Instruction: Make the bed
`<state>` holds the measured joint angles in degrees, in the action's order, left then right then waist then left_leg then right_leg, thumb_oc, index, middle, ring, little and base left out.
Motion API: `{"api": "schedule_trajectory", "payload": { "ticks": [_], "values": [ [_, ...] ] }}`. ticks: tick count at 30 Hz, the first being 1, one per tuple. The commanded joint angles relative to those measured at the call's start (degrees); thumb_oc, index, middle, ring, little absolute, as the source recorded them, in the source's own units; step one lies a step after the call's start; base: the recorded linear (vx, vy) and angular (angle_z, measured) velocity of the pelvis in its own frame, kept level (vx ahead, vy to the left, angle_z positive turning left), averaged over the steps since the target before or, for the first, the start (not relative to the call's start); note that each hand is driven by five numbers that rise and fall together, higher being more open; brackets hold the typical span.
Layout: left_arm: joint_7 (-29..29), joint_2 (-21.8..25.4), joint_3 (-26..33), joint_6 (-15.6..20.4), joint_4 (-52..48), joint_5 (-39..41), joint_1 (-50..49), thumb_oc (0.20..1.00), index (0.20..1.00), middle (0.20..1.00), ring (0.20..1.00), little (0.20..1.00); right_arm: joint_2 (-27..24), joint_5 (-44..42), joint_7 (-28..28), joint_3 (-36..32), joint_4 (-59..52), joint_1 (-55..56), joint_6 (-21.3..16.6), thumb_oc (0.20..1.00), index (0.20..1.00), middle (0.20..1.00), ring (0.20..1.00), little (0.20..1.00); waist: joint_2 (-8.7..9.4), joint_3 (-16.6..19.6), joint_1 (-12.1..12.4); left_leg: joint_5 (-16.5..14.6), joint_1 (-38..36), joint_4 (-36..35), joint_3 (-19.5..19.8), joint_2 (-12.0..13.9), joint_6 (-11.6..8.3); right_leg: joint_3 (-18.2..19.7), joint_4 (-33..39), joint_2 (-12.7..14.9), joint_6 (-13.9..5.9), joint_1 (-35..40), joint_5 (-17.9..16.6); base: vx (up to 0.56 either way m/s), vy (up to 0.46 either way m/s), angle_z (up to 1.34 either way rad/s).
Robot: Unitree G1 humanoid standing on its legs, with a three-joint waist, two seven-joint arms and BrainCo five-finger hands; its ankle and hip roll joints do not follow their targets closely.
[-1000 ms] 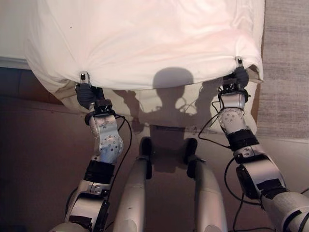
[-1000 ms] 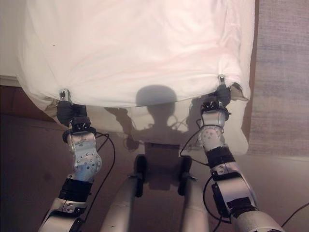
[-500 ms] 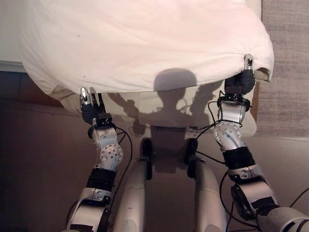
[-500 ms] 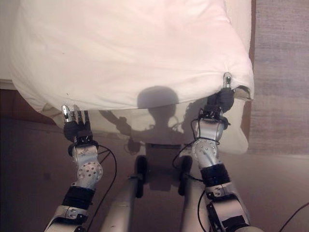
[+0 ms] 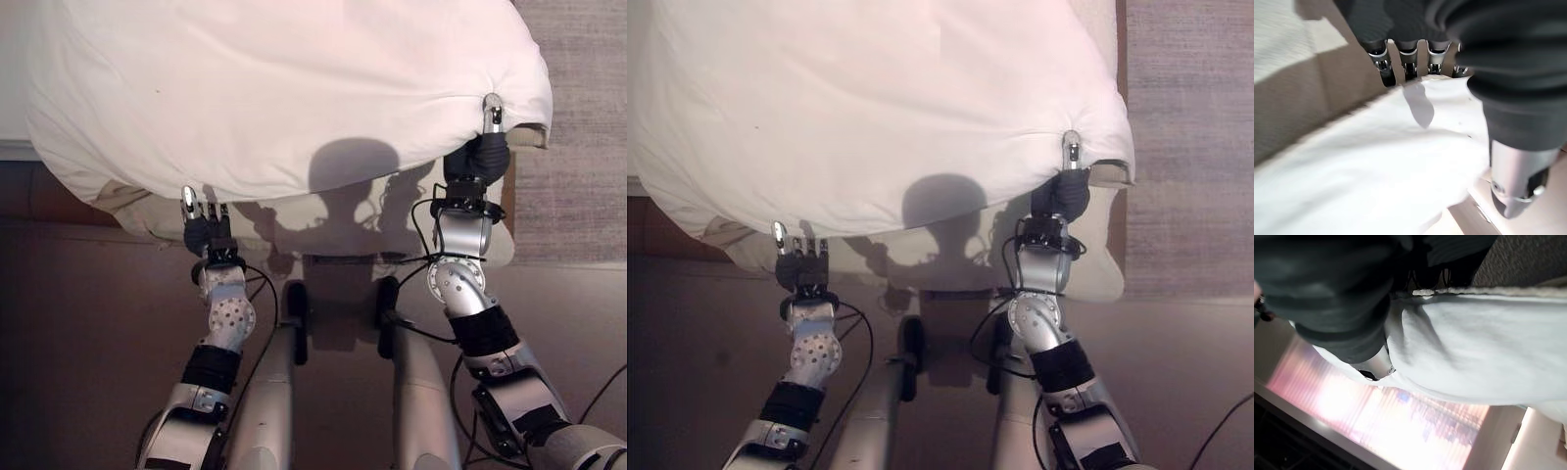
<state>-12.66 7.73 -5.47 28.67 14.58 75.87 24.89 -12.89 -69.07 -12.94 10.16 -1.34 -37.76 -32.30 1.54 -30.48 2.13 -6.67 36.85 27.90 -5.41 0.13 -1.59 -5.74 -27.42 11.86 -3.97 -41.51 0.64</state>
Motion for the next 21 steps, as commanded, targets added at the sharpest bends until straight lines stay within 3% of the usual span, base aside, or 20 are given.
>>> {"api": "schedule_trajectory", "payload": {
  "ticks": [1, 4, 10, 21],
  "values": [
    [6.71, -1.15, -3.14, -2.63, -4.27, 1.72, -3.92, 1.000, 1.000, 1.000, 1.000, 1.000, -0.85, 2.87, 6.54, 0.27, -9.90, 3.71, -2.94, 0.200, 0.200, 0.200, 0.200, 0.200, 0.19, 7.84, -2.08, 1.29, 1.49, -3.34, -2.17, -4.19, 3.06, -1.41, -0.32, -2.61, -2.78, 0.03, 0.27, 0.00, 0.000, 0.00],
    [10.51, -1.83, -6.88, -5.55, -5.38, 4.51, -5.96, 1.000, 1.000, 1.000, 1.000, 1.000, -1.13, 2.25, 7.70, 0.97, -10.31, 3.43, -2.68, 0.200, 0.200, 0.200, 0.200, 0.200, 0.49, 7.43, -2.06, 1.45, 1.12, -3.68, -2.15, -4.17, 3.03, -1.59, 0.16, -2.62, -2.86, 0.47, -0.03, 0.00, 0.000, 0.00],
    [11.89, -1.58, -9.16, -6.60, -5.47, 5.53, -5.11, 1.000, 1.000, 1.000, 1.000, 1.000, -0.92, 1.45, 8.19, 1.76, -9.91, 2.76, -2.63, 0.200, 0.200, 0.200, 0.200, 0.200, 0.67, 6.87, -2.08, 1.62, 0.68, -3.92, -1.87, -4.09, 2.88, -1.60, 0.62, -2.78, -2.92, 1.15, -0.08, 0.00, 0.000, 0.00],
    [9.41, -1.56, -3.56, -2.02, -1.98, 3.52, 1.72, 1.000, 1.000, 1.000, 1.000, 1.000, 0.76, 0.22, 9.17, 1.72, -8.42, 1.99, -2.67, 0.200, 0.200, 0.200, 0.200, 0.200, 1.19, 7.32, -2.48, 0.91, 0.78, -3.12, -2.20, -3.76, 2.86, -1.42, -0.26, -2.96, -2.75, 0.77, 0.41, 0.00, 0.000, 0.00]
  ]
}}
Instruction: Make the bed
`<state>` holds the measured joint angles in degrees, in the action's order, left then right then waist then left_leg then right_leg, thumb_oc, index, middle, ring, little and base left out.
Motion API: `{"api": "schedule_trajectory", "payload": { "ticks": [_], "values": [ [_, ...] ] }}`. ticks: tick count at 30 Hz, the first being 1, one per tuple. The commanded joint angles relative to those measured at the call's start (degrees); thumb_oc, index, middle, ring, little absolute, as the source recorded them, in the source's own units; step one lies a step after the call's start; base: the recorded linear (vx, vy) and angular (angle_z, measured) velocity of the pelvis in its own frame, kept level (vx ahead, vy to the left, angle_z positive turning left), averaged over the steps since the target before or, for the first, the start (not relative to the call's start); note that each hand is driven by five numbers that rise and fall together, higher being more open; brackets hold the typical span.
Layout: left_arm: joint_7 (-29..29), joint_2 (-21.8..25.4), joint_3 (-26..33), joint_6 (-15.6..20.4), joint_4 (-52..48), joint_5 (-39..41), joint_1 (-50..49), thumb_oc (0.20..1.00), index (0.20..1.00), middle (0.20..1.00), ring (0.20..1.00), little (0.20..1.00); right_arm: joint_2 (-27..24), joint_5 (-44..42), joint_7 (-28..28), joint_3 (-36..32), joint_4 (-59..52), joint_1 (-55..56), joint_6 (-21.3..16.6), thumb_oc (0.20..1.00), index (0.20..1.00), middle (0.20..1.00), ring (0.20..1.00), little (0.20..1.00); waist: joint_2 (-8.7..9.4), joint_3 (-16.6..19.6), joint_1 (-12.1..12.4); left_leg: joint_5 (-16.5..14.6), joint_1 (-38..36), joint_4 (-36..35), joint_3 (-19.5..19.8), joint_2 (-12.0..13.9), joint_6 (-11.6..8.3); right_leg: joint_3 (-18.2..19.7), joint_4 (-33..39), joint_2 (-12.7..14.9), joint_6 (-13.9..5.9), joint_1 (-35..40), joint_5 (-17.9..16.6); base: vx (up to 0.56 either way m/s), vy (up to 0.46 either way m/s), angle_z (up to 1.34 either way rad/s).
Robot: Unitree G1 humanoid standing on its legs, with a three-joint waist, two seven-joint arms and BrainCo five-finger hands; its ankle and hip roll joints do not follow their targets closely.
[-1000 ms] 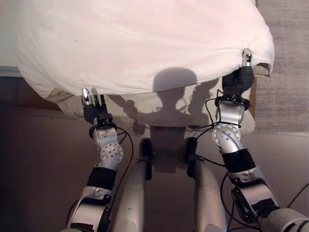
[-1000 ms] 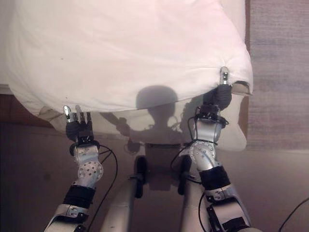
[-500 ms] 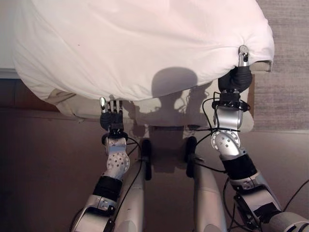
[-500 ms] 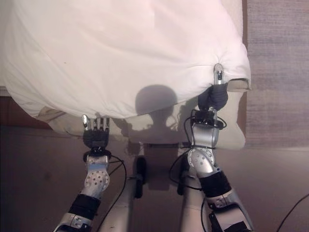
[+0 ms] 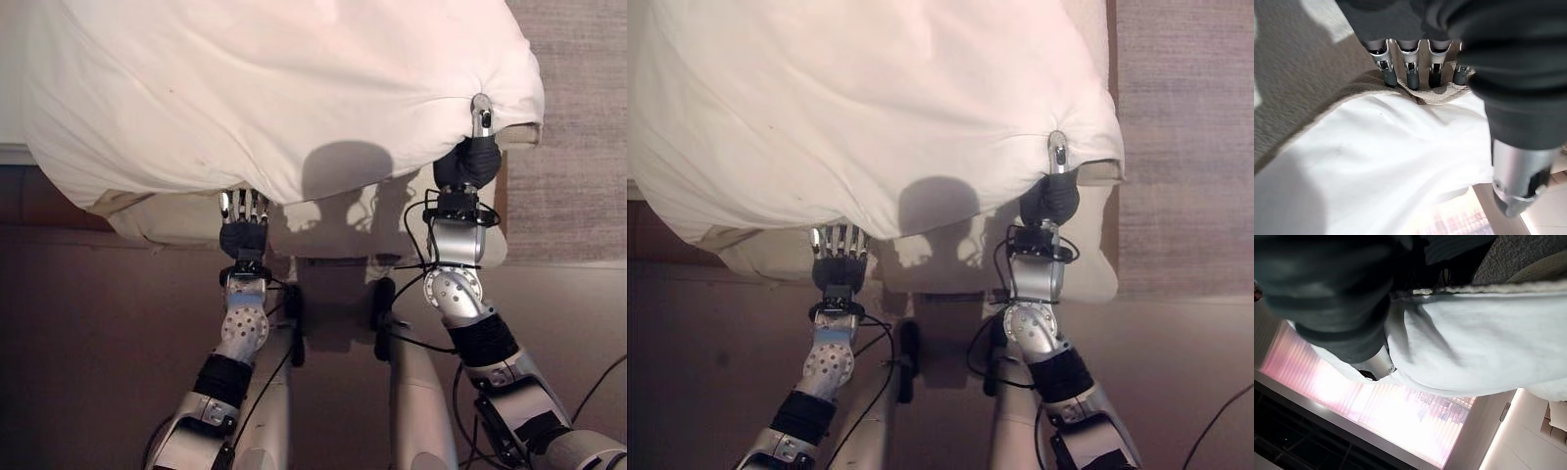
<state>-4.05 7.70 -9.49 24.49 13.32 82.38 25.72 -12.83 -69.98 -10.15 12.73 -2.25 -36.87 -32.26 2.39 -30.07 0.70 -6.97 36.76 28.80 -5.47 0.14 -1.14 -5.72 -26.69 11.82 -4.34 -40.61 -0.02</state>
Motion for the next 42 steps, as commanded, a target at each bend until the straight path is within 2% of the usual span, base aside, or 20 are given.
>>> {"api": "schedule_trajectory", "payload": {
  "ticks": [1, 4, 18, 23, 25, 31, 36, 42],
  "values": [
    [0.29, -1.69, 0.71, 2.50, -0.31, -3.21, 1.25, 1.000, 1.000, 1.000, 1.000, 1.000, 0.83, 1.25, 6.28, -0.81, -7.47, 1.06, -2.76, 0.200, 0.200, 0.200, 0.200, 0.200, 0.38, 6.96, -1.09, 1.19, 0.87, -3.90, -2.15, -3.76, 2.39, -1.46, -1.21, -2.92, -2.31, -0.19, 1.11, 0.00, 0.000, 0.00],
    [-0.97, -1.72, 1.09, 3.03, 0.96, -3.83, 1.97, 1.000, 1.000, 1.000, 1.000, 1.000, 1.11, 1.53, 6.01, -0.71, -7.47, 1.39, -2.55, 0.200, 0.200, 0.200, 0.200, 0.200, 0.39, 6.92, -1.27, 1.21, 1.06, -3.75, -2.14, -3.77, 2.41, -1.41, -1.25, -2.95, -2.32, -0.30, 1.06, 0.00, 0.000, 0.00],
    [1.05, -1.66, -2.30, -2.10, 1.95, -3.18, -8.36, 1.000, 1.000, 1.000, 1.000, 1.000, -1.40, 5.53, 2.74, -2.38, -10.77, -3.20, -4.38, 0.200, 0.200, 0.200, 0.200, 0.200, -0.27, 6.34, -0.26, 1.37, 0.75, -3.82, -1.99, -3.97, 2.60, -1.47, -1.19, -2.90, -2.27, 0.00, 0.77, 0.00, 0.000, 0.00],
    [2.18, -0.16, -5.85, -5.20, 1.33, -3.28, -12.08, 1.000, 1.000, 1.000, 1.000, 1.000, -2.31, 7.08, 1.69, -0.93, -12.76, -5.93, -4.75, 0.200, 0.200, 0.200, 0.200, 0.200, -0.72, 5.84, 0.07, 1.43, 0.64, -3.86, -1.92, -4.04, 2.72, -1.53, -1.13, -2.92, -2.18, 0.28, 0.88, 0.00, 0.000, 0.00],
    [2.81, 1.12, -8.98, -7.23, 0.98, -4.40, -12.96, 1.000, 1.000, 1.000, 1.000, 1.000, -2.32, 7.34, 1.54, 0.23, -13.43, -6.43, -4.26, 0.200, 0.200, 0.200, 0.200, 0.200, -0.95, 5.56, 0.03, 1.61, 0.52, -3.91, -1.96, -4.12, 2.65, -1.47, -1.04, -2.93, -2.13, 0.49, 0.85, 0.00, 0.000, 0.00],
    [3.75, 2.06, -14.03, -9.72, 0.78, -5.77, -11.44, 1.000, 1.000, 1.000, 1.000, 1.000, -1.09, 7.19, 1.58, 2.66, -13.66, -6.63, -3.79, 0.200, 0.200, 0.200, 0.200, 0.200, -1.00, 5.42, -0.38, 1.79, 0.27, -4.19, -2.12, -4.09, 2.68, -1.27, -0.95, -3.04, -2.06, 0.51, 0.74, 0.00, 0.000, 0.00],
    [4.17, 0.31, -18.86, -10.59, 1.50, -6.11, -6.27, 1.000, 1.000, 1.000, 1.000, 1.000, 1.35, 6.92, 2.51, 5.54, -13.77, -5.76, -3.04, 0.200, 0.200, 0.200, 0.200, 0.200, -0.44, 5.60, -1.18, 1.98, 0.18, -4.20, -2.31, -4.03, 2.61, -0.94, -0.82, -3.13, -2.08, 0.52, 0.49, 0.00, 0.000, -0.01],
    [4.93, -1.49, -19.72, -10.23, 2.17, -5.65, -1.74, 1.000, 1.000, 1.000, 1.000, 1.000, 1.78, 5.68, 3.53, 5.53, -12.26, -6.42, -3.37, 0.200, 0.200, 0.200, 0.200, 0.200, 0.18, 5.96, -1.69, 1.93, 0.15, -4.33, -2.41, -3.92, 2.61, -0.65, -0.79, -3.29, -2.13, 0.37, 0.40, 0.00, 0.000, 0.00]
  ]
}}
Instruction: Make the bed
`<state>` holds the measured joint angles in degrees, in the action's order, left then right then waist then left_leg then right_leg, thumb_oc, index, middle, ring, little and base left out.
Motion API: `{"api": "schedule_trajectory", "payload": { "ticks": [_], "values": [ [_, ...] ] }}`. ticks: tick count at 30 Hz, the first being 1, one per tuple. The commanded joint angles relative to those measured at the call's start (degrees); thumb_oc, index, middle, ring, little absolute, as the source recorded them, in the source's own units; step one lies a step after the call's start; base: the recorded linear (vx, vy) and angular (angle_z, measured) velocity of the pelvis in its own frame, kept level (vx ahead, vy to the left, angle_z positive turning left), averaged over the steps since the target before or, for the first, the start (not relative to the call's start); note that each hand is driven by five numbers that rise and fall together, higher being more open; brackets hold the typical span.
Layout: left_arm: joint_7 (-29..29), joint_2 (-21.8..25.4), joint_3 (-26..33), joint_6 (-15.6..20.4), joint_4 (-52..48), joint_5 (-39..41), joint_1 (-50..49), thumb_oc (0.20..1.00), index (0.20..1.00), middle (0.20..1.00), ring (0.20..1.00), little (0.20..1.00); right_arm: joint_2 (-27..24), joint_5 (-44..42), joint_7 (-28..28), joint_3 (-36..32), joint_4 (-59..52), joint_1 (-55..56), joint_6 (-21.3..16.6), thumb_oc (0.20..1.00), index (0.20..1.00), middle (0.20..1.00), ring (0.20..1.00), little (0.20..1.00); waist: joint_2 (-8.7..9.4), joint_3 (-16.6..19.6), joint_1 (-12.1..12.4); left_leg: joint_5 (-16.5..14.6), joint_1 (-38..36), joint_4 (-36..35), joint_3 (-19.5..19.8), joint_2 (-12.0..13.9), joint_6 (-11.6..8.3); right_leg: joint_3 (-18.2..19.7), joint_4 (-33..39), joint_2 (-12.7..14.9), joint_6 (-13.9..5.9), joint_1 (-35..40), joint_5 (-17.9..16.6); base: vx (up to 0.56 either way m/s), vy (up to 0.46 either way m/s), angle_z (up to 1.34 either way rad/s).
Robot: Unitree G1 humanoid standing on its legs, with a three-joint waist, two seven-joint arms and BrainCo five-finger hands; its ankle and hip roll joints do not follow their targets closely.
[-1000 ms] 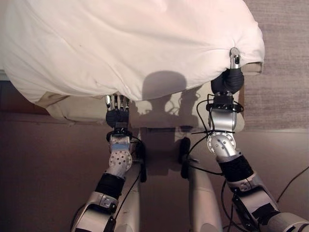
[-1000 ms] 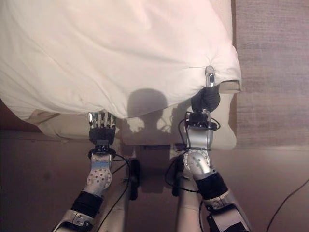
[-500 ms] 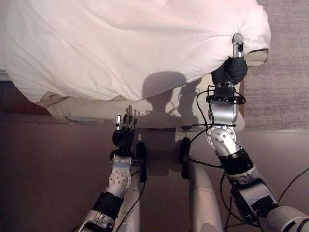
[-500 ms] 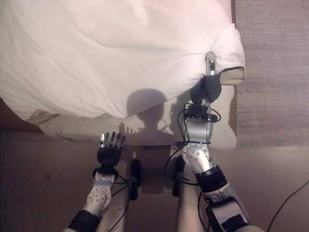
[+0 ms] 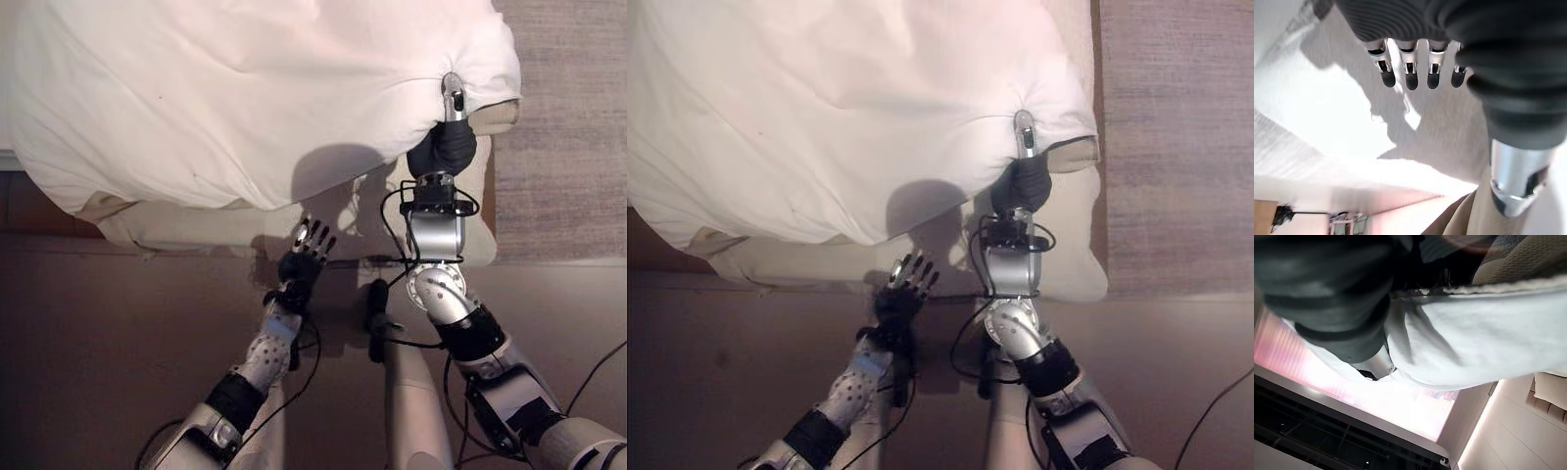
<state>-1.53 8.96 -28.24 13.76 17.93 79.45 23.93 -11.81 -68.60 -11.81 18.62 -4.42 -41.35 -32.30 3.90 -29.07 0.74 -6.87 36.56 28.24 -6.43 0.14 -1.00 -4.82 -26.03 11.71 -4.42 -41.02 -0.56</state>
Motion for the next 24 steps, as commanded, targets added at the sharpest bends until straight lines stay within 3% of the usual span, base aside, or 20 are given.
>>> {"api": "schedule_trajectory", "payload": {
  "ticks": [1, 10, 24],
  "values": [
    [2.79, -3.67, -0.32, 1.32, -2.87, -1.81, 1.48, 1.000, 1.000, 1.000, 1.000, 1.000, 1.25, 4.14, 5.68, -0.54, -9.86, -2.03, -3.38, 0.200, 0.200, 0.200, 0.200, 0.200, -1.14, 5.14, -1.85, 1.81, 0.50, -3.66, -1.47, -3.85, 2.48, -1.46, -1.33, -3.27, -2.07, 0.71, 0.85, 0.00, 0.000, 0.00],
    [2.50, -6.15, 4.22, 6.49, -5.03, 1.25, 4.87, 1.000, 1.000, 1.000, 1.000, 1.000, 2.78, 3.64, 7.18, -1.86, -8.62, -2.20, -4.23, 0.200, 0.200, 0.200, 0.200, 0.200, -0.84, 5.65, -1.90, 1.46, 0.27, -3.57, -1.36, -3.85, 2.58, -1.27, -1.47, -3.26, -2.12, 0.85, 1.01, 0.00, 0.000, 0.00],
    [1.91, -4.51, 15.51, 13.40, -11.15, -0.69, 3.14, 1.000, 1.000, 1.000, 1.000, 1.000, 2.53, 4.32, 8.57, -5.51, -8.18, 0.04, -4.22, 0.200, 0.200, 0.200, 0.200, 0.200, -1.54, 5.77, -0.45, 1.16, 0.34, -3.09, -1.43, -3.95, 2.55, -1.68, -2.04, -2.91, -2.05, 0.73, 1.32, 0.00, 0.000, 0.00]
  ]
}}
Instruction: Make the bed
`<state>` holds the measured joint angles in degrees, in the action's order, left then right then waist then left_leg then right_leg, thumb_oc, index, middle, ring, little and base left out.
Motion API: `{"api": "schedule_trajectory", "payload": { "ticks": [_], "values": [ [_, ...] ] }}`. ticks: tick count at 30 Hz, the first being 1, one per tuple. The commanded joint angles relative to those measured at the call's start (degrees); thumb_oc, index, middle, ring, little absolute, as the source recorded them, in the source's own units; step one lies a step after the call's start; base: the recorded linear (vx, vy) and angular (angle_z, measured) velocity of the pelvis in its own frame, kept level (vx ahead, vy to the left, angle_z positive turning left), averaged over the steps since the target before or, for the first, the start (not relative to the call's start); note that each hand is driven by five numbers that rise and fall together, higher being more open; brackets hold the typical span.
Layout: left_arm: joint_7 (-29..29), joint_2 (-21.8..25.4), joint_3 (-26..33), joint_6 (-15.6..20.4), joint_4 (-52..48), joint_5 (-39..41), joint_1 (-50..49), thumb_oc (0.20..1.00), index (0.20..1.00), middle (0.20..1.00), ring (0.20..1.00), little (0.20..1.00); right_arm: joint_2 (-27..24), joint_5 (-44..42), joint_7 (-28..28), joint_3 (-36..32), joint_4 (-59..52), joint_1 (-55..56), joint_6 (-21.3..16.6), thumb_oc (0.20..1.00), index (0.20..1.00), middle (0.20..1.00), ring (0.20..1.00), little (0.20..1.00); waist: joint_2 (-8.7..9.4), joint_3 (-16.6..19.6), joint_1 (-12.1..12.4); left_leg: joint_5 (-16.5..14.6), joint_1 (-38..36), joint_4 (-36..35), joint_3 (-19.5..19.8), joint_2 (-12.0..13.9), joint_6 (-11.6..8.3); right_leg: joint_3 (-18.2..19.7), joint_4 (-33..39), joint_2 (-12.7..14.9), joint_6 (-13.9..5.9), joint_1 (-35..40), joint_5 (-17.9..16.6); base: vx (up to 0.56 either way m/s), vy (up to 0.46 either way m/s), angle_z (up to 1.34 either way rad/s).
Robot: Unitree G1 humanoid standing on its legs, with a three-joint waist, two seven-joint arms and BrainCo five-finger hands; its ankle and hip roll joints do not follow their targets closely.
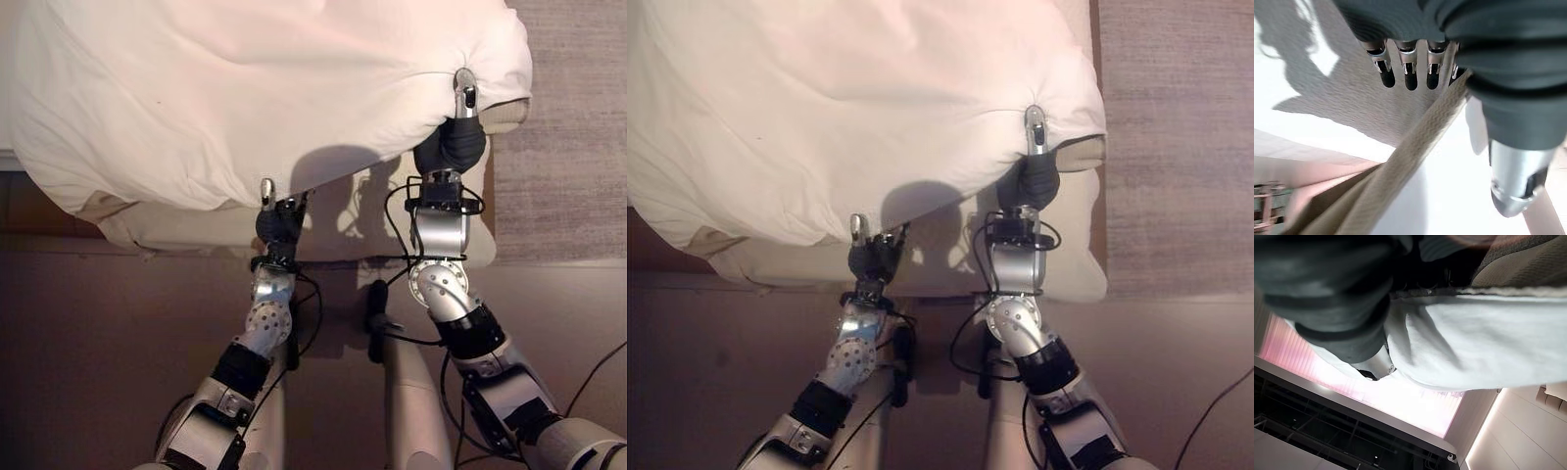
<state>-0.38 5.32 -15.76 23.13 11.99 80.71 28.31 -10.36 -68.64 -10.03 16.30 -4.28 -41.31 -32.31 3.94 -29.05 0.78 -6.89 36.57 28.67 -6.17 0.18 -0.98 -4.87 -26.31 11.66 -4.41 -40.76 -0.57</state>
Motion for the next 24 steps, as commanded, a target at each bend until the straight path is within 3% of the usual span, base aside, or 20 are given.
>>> {"api": "schedule_trajectory", "payload": {
  "ticks": [1, 10, 12, 24],
  "values": [
    [0.61, -0.82, 3.77, 4.39, -5.43, -2.03, -1.19, 1.000, 1.000, 1.000, 1.000, 1.000, 0.98, 4.36, 6.73, -3.27, -8.25, -0.14, -4.23, 0.200, 0.200, 0.200, 0.200, 0.200, -1.55, 5.87, -0.45, 1.39, 0.54, -3.60, -1.70, -4.02, 2.57, -1.63, -1.69, -2.85, -2.01, 0.26, 1.15, 0.00, 0.000, 0.00],
    [-2.27, 0.17, 10.84, 7.69, -3.85, -5.23, -1.51, 1.000, 1.000, 1.000, 1.000, 1.000, 0.80, 4.28, 7.35, -4.37, -7.93, 0.64, -3.57, 0.200, 0.200, 0.200, 0.200, 0.200, -1.70, 6.06, 0.11, 0.94, 0.51, -3.24, -1.53, -3.91, 2.41, -1.86, -1.97, -2.82, -1.85, 0.43, 1.71, 0.00, 0.000, 0.00],
    [-6.86, 1.05, 13.39, 9.47, -0.19, -7.53, -0.81, 1.000, 1.000, 1.000, 1.000, 1.000, 1.15, 4.39, 6.11, -4.23, -7.21, 0.81, -3.44, 0.200, 0.200, 0.200, 0.200, 0.200, -1.75, 6.19, 0.08, 0.87, 0.53, -3.07, -1.70, -3.82, 2.31, -1.81, -2.31, -2.83, -1.82, 0.33, 1.87, 0.00, 0.000, 0.00],
    [-15.66, 5.34, 18.43, 12.41, 8.63, -10.62, 6.16, 1.000, 1.000, 1.000, 1.000, 1.000, 2.16, 4.56, 2.01, -2.35, -5.92, 0.35, -3.92, 0.200, 0.200, 0.200, 0.200, 0.200, -1.78, 6.87, -0.59, 0.58, 0.85, -2.25, -2.29, -3.52, 2.03, -1.03, -3.22, -3.01, -1.80, -0.39, 2.10, 0.00, 0.001, 0.00]
  ]
}}
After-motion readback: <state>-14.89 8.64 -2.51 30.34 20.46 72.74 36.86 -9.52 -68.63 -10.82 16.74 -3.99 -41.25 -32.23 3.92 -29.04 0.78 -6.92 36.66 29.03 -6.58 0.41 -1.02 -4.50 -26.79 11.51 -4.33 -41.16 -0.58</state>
